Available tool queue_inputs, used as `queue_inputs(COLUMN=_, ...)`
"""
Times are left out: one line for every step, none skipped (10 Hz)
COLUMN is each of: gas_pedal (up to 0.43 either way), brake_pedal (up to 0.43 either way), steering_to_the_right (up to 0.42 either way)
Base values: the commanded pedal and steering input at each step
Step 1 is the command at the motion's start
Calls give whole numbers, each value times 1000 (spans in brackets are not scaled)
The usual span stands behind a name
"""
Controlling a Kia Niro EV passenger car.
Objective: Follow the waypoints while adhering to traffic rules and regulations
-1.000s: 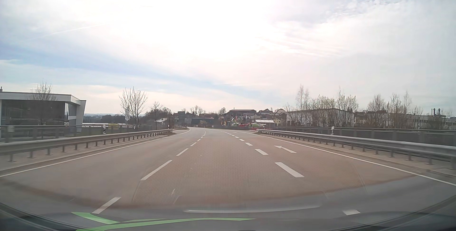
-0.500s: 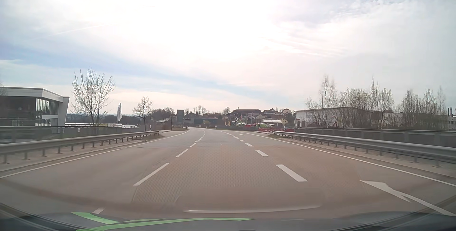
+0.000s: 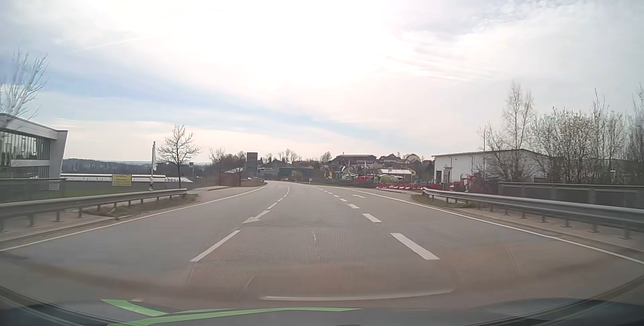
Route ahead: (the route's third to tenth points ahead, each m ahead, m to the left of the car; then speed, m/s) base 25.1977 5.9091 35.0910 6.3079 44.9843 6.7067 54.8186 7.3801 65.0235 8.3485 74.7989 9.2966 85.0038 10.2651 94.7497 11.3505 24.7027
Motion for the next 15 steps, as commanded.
queue_inputs(gas_pedal=79, brake_pedal=0, steering_to_the_right=-6)
queue_inputs(gas_pedal=79, brake_pedal=0, steering_to_the_right=-6)
queue_inputs(gas_pedal=79, brake_pedal=0, steering_to_the_right=-6)
queue_inputs(gas_pedal=79, brake_pedal=0, steering_to_the_right=-6)
queue_inputs(gas_pedal=79, brake_pedal=0, steering_to_the_right=-7)
queue_inputs(gas_pedal=79, brake_pedal=0, steering_to_the_right=-7)
queue_inputs(gas_pedal=79, brake_pedal=0, steering_to_the_right=-6)
queue_inputs(gas_pedal=79, brake_pedal=0, steering_to_the_right=-6)
queue_inputs(gas_pedal=79, brake_pedal=0, steering_to_the_right=-6)
queue_inputs(gas_pedal=79, brake_pedal=0, steering_to_the_right=-6)
queue_inputs(gas_pedal=79, brake_pedal=0, steering_to_the_right=-5)
queue_inputs(gas_pedal=79, brake_pedal=0, steering_to_the_right=-6)
queue_inputs(gas_pedal=79, brake_pedal=0, steering_to_the_right=-6)
queue_inputs(gas_pedal=79, brake_pedal=0, steering_to_the_right=-5)
queue_inputs(gas_pedal=79, brake_pedal=0, steering_to_the_right=-6)
